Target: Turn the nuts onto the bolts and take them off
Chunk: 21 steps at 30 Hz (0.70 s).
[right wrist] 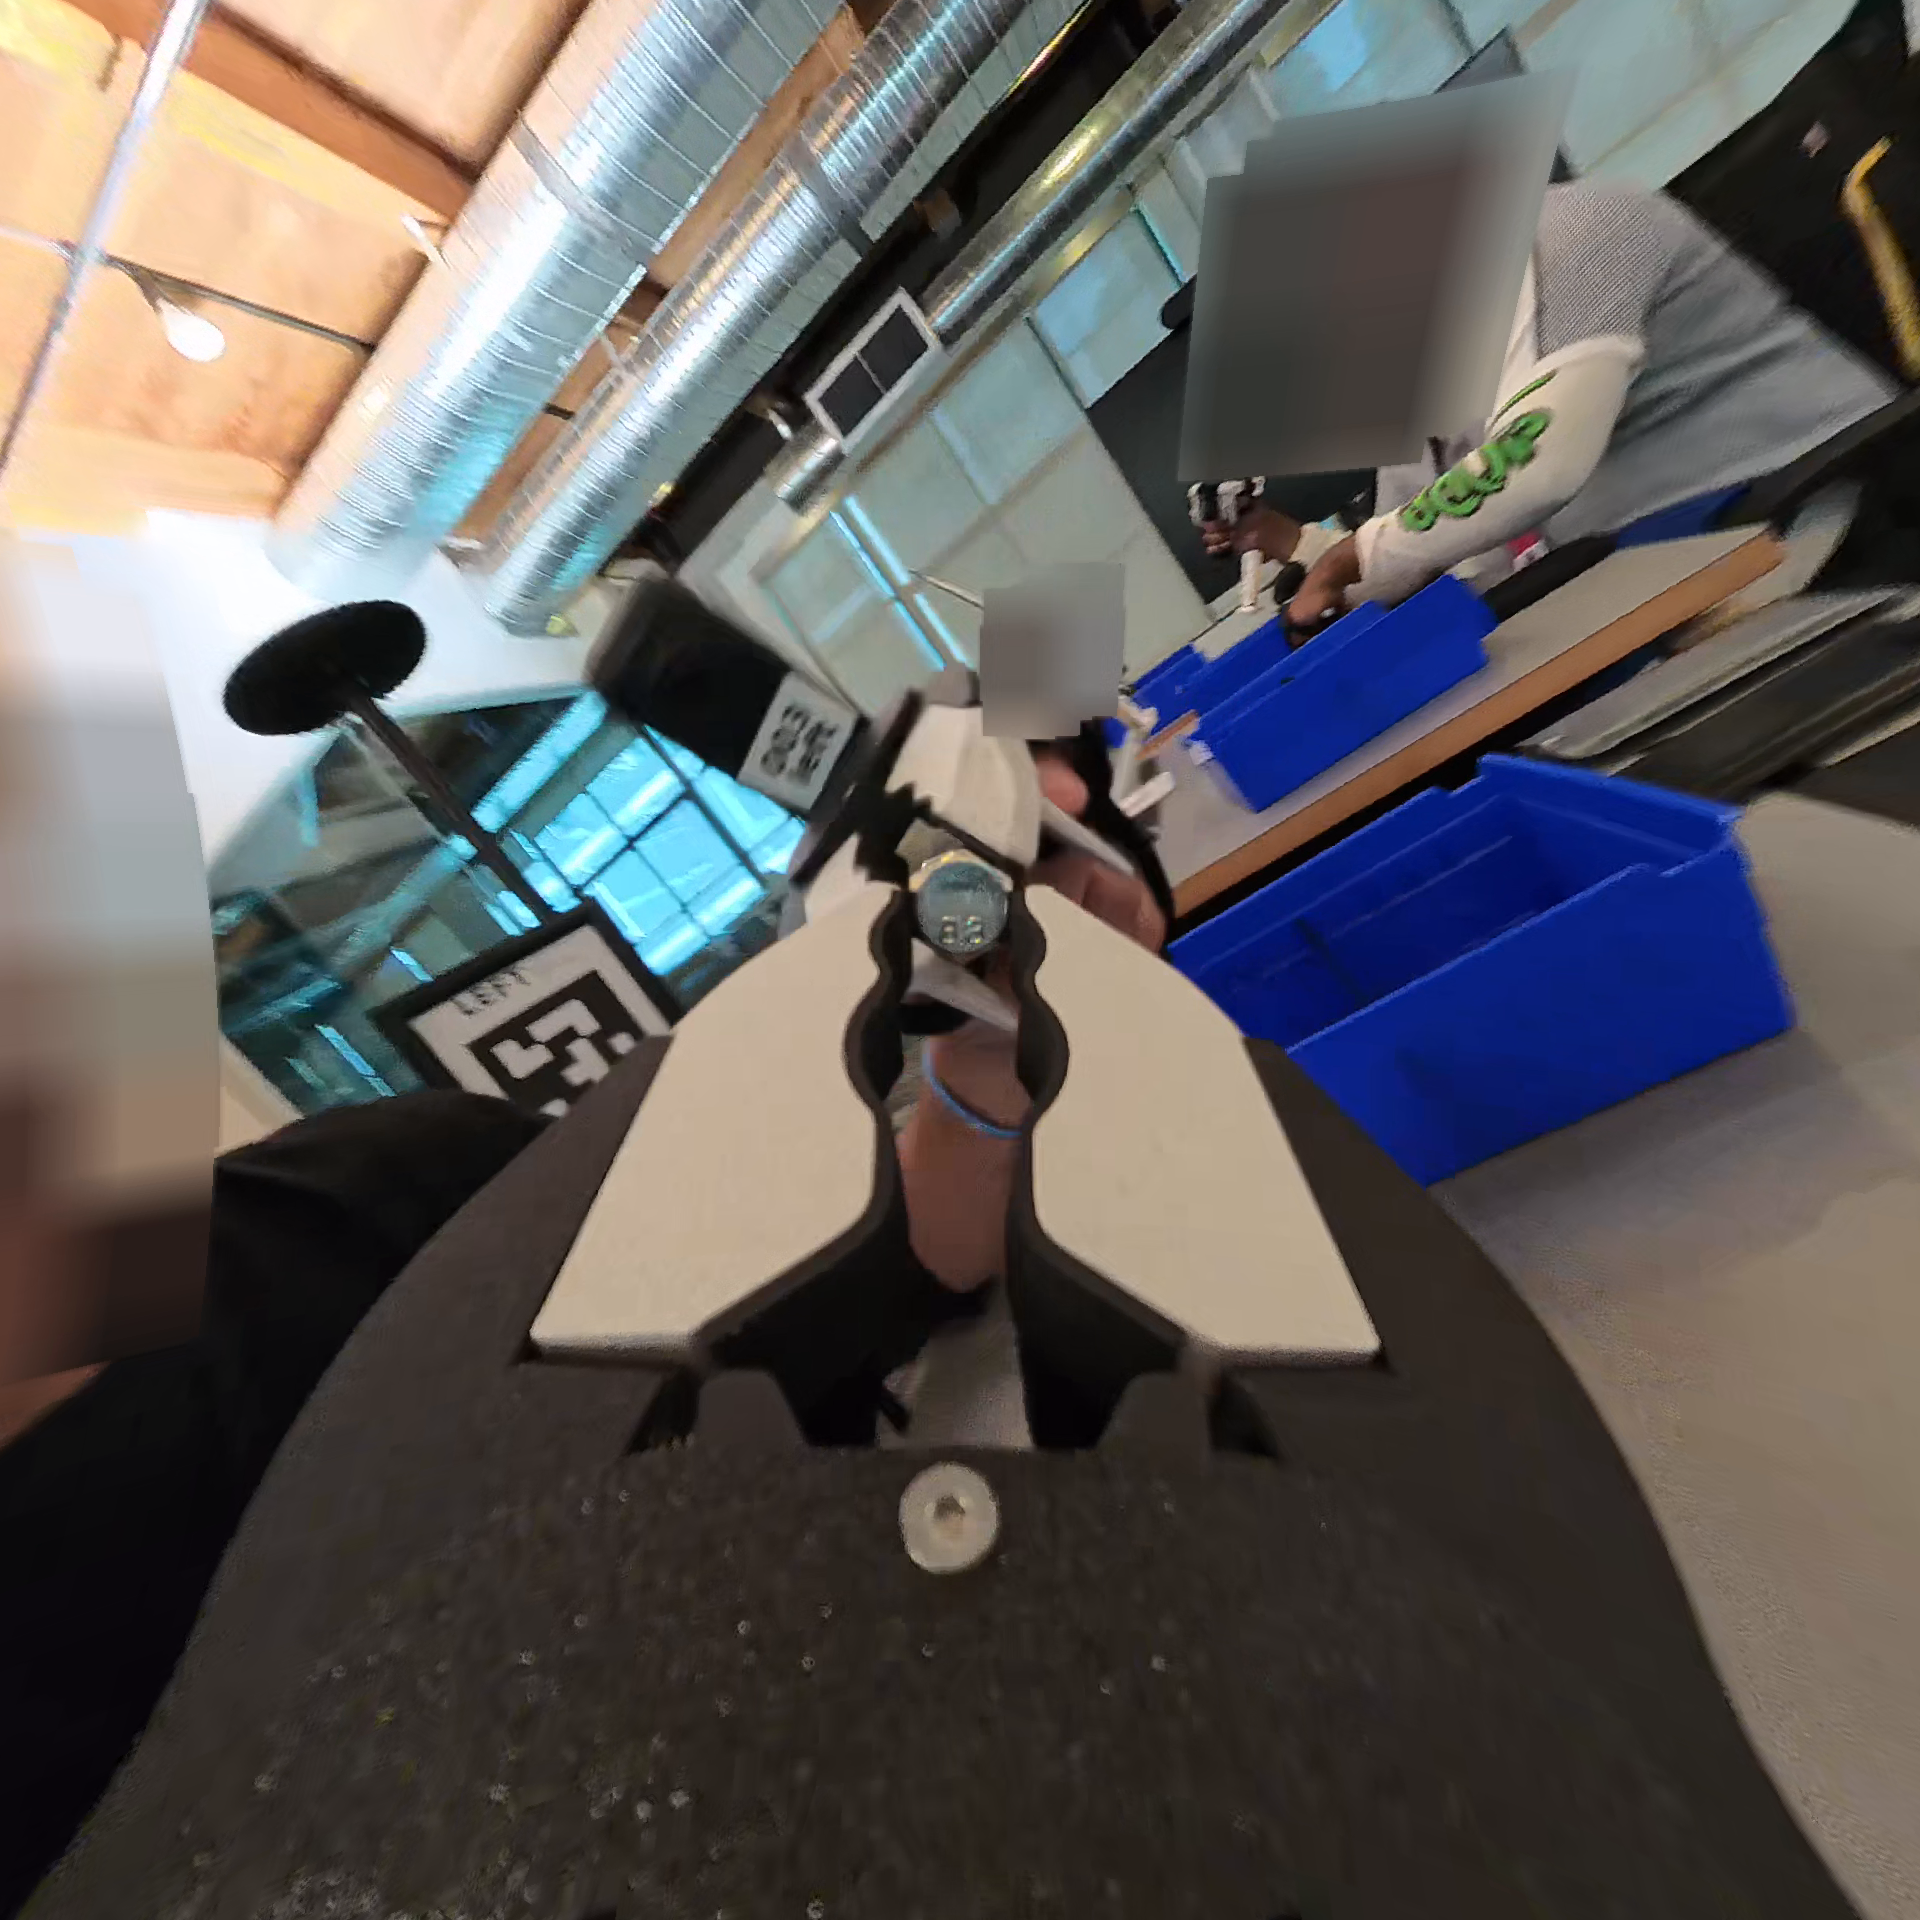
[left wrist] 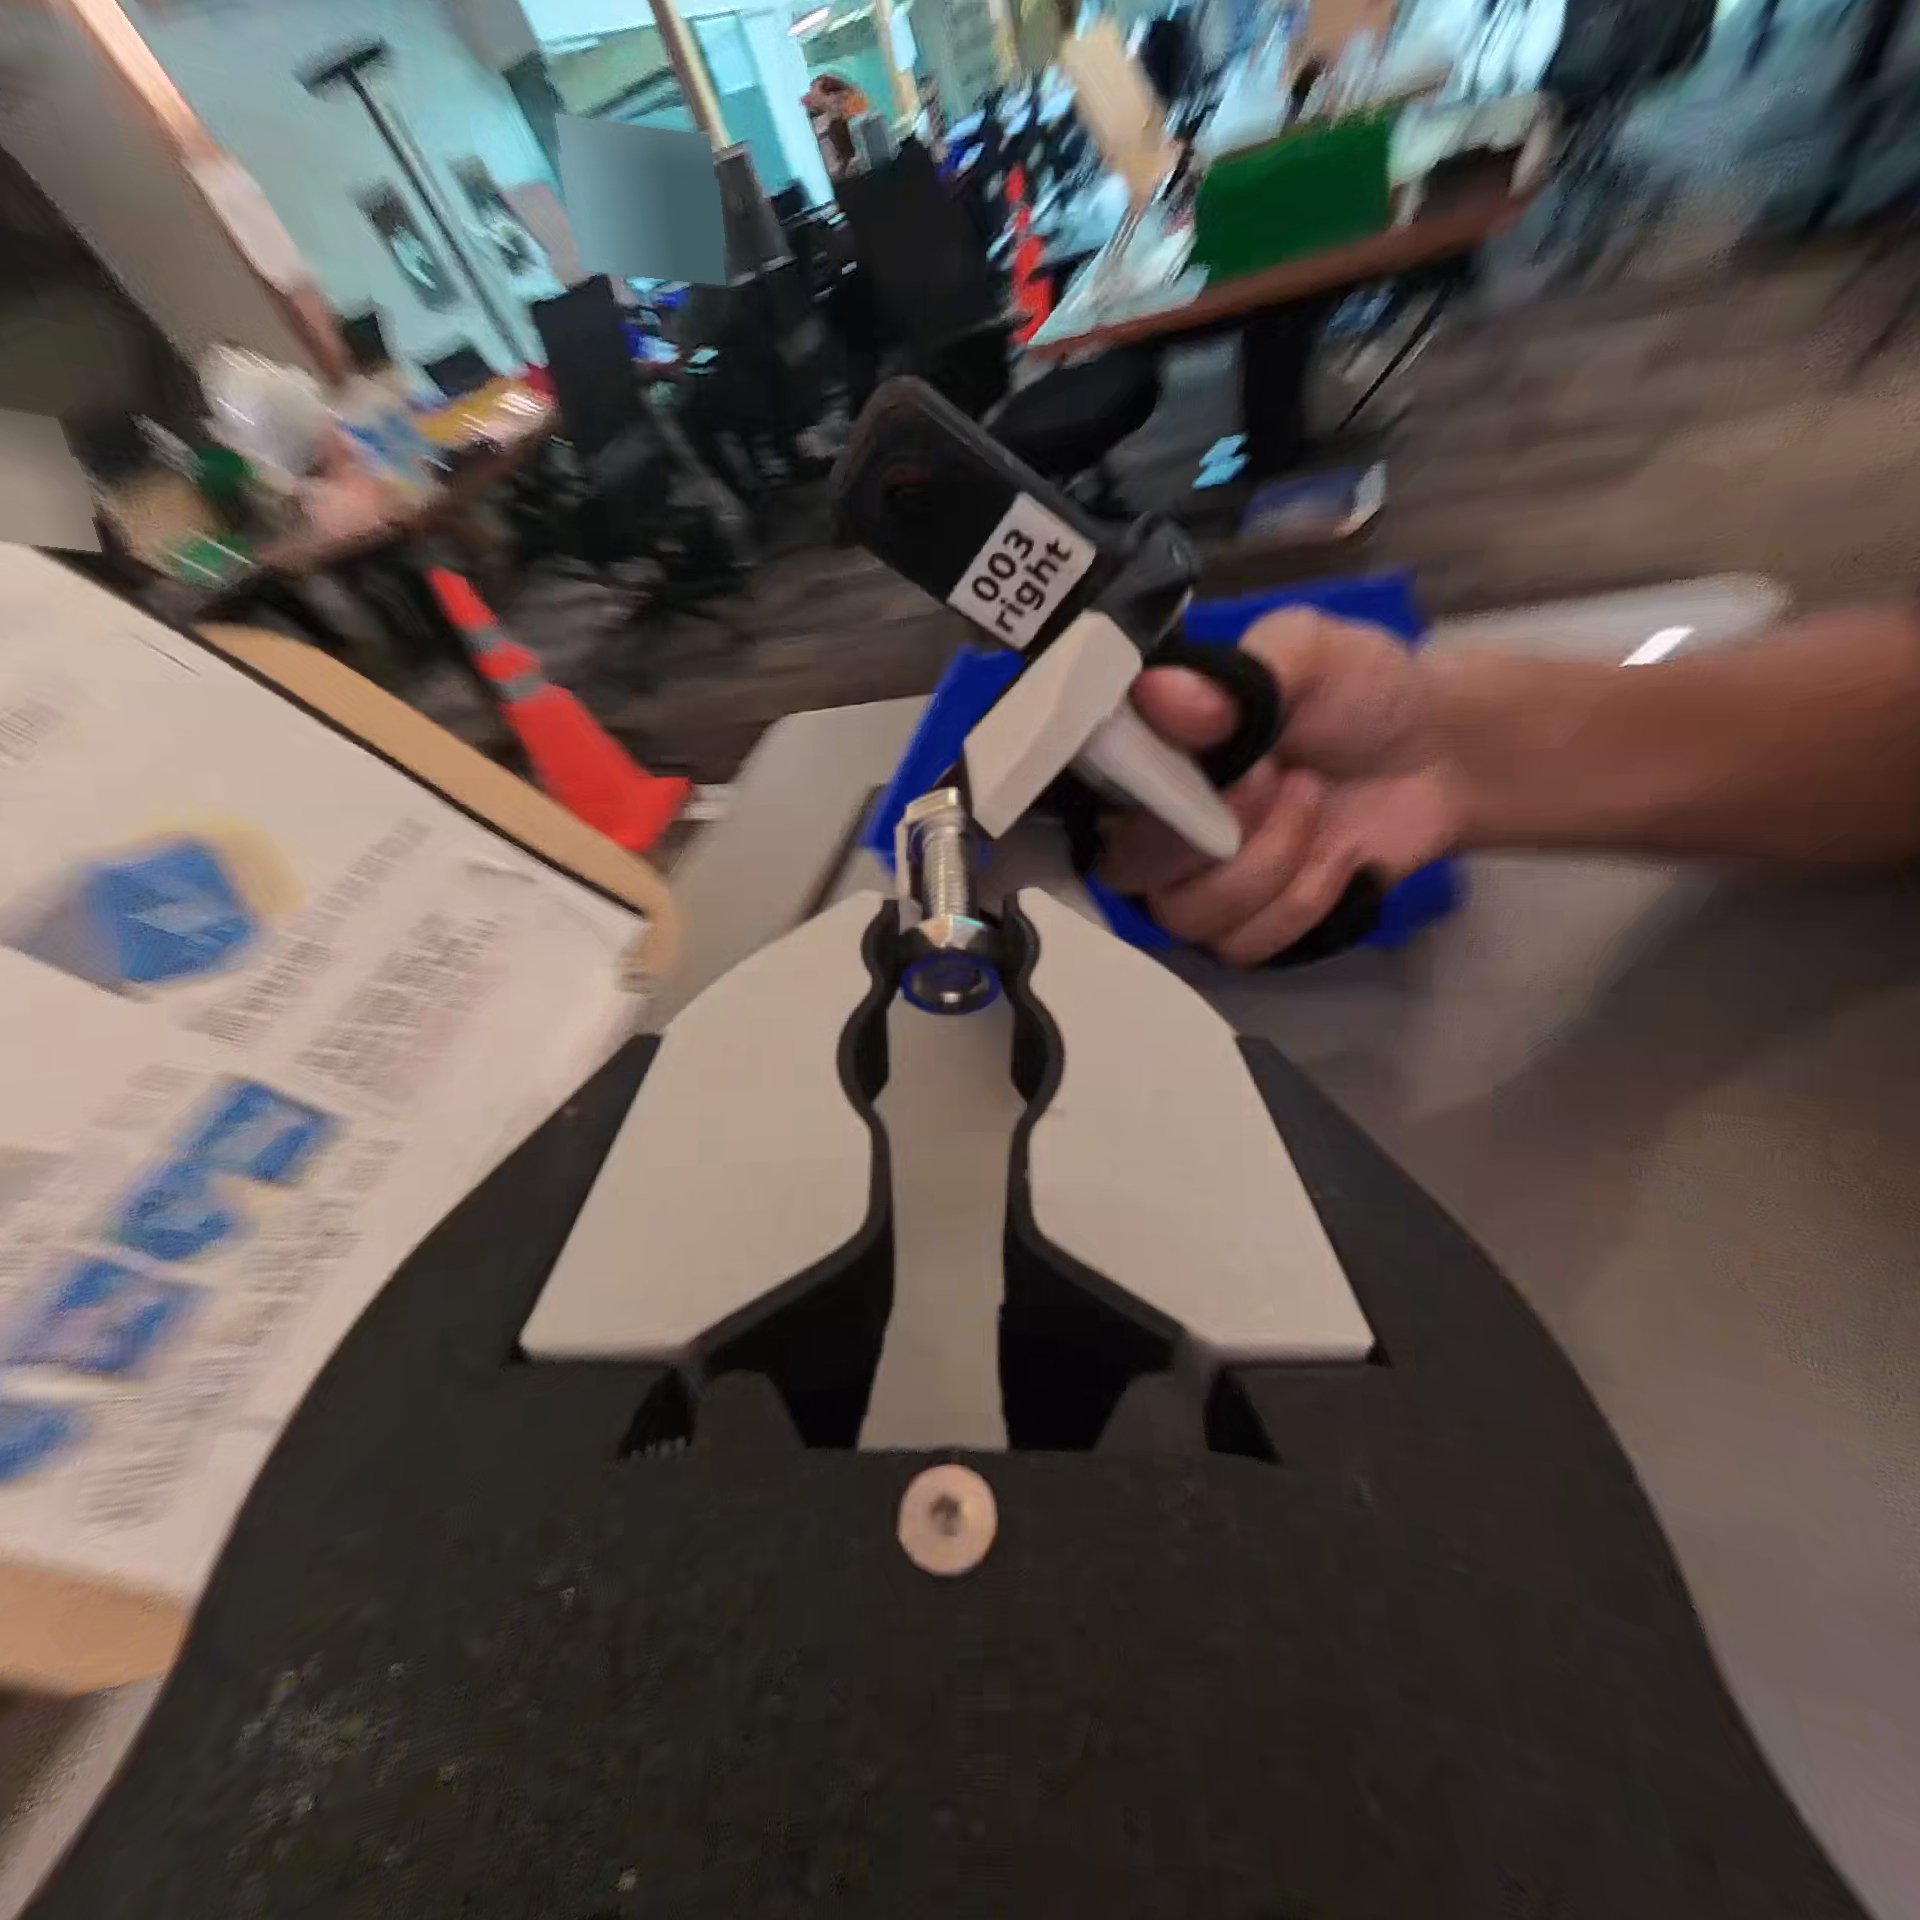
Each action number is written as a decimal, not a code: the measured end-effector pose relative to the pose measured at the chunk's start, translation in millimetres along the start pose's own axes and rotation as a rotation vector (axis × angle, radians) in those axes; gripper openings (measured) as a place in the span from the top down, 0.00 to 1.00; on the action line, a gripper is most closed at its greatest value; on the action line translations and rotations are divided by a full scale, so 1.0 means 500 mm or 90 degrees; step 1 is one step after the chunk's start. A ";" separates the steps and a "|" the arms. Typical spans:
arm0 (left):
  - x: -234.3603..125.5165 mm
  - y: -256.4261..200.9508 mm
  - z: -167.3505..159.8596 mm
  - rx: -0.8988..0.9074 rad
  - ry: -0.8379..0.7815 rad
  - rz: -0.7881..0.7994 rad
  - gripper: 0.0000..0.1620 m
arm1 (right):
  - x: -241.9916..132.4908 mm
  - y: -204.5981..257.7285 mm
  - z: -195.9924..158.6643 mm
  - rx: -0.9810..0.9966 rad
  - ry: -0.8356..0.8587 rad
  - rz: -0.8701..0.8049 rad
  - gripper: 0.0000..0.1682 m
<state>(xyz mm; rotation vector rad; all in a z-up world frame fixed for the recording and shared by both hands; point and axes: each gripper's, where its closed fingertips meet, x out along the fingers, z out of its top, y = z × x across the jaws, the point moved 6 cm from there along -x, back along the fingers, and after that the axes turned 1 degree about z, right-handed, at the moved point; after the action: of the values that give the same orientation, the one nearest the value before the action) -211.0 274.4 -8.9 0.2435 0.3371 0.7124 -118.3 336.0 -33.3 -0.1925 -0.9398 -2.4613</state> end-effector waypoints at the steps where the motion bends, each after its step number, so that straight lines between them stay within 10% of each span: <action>1: -0.005 -0.011 0.002 0.112 0.023 0.053 0.89 | 0.004 0.000 -0.004 0.025 0.000 0.013 0.90; 6: -0.017 -0.036 0.003 0.265 0.081 0.118 0.82 | 0.013 0.002 -0.012 0.035 0.014 0.017 0.90; 12: -0.035 0.001 0.040 -0.163 -0.053 -0.068 0.51 | 0.006 0.032 0.006 -0.074 0.013 -0.002 0.90; 21: -0.013 0.045 -0.019 -0.717 -0.170 -0.472 0.60 | 0.005 0.054 0.016 -0.243 0.020 -0.072 0.90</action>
<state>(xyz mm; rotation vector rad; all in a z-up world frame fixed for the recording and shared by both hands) -232.7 287.6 -8.7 -0.8215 -0.2592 0.0513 -107.3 323.0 -10.9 -0.2337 -0.4706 -2.7216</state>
